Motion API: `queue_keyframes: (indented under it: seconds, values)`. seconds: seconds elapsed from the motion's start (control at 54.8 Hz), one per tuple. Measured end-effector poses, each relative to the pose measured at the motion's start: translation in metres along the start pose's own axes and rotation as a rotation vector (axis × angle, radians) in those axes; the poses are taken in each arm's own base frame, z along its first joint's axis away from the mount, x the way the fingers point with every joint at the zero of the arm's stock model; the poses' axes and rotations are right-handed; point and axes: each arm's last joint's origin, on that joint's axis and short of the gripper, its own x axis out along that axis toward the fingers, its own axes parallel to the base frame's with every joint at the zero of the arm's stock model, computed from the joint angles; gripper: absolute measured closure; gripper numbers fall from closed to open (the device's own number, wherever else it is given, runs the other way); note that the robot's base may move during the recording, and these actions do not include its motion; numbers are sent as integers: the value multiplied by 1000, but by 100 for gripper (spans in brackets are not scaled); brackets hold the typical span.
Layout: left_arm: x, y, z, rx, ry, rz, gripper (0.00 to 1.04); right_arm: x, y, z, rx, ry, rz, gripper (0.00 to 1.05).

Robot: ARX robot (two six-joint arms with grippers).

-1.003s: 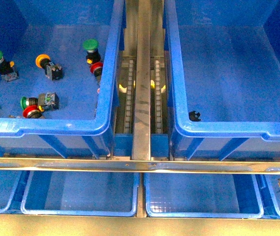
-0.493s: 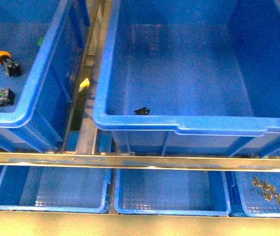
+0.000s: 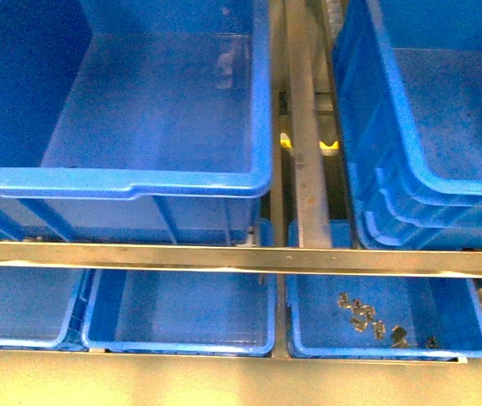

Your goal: Pick red and yellow buttons and place in box

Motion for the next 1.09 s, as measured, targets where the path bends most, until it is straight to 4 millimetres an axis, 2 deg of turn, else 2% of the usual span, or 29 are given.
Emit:
queue_keyframes:
  seconds: [0.237,0.365,0.876,1.095]
  values:
    - [-4,0,0,0,-4,0,102,0,3,2,11,-15,8,63]
    - [-14,0,-4,0,16,-4,102,0,4,2,12,-17,-2,63]
    - [-14,0,-4,2,13,0,102,-2,8,1,11,-7,16,63]
    - [-14,0,-4,2,14,0,64,-1,9,1,15,-3,18,63]
